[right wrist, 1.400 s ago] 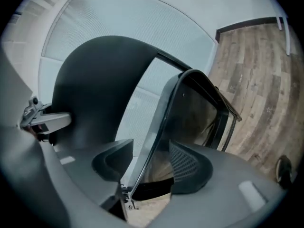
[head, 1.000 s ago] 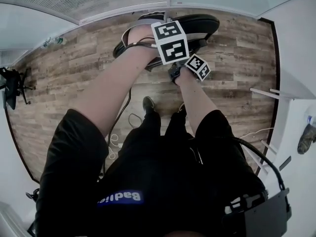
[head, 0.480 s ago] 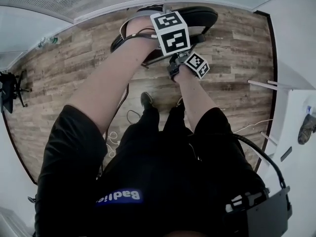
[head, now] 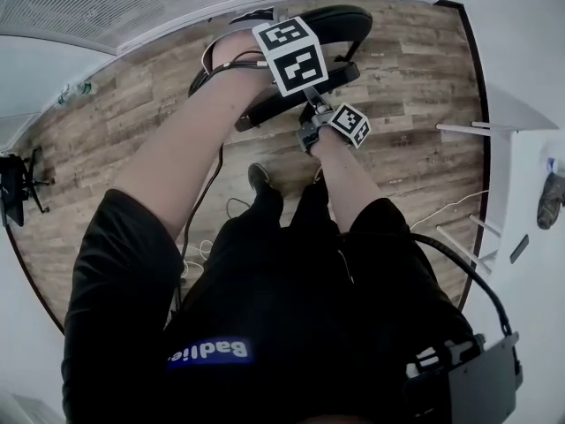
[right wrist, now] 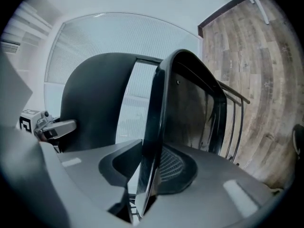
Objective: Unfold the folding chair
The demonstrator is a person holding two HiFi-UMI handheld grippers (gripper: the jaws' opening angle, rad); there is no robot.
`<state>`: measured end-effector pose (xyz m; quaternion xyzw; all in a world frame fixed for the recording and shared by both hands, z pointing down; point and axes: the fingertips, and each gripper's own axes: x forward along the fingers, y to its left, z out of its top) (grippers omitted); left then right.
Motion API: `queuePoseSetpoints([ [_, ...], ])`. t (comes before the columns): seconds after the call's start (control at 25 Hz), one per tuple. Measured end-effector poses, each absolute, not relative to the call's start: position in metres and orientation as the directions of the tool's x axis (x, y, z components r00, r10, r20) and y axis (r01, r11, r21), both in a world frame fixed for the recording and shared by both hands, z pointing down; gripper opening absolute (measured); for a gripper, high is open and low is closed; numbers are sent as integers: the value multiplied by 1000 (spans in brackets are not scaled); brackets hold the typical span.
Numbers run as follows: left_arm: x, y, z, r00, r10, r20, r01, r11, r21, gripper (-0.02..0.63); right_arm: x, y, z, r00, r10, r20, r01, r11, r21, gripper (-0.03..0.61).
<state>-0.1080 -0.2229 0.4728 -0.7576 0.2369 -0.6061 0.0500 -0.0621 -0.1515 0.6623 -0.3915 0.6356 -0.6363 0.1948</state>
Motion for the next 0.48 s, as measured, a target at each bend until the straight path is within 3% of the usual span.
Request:
queuePoseSetpoints([
  [0.48,-103,-225,491,180,-362,915,-309,-904,-297,173,-10,-81,697,-605,-774,185,-160,-109,-981,101],
])
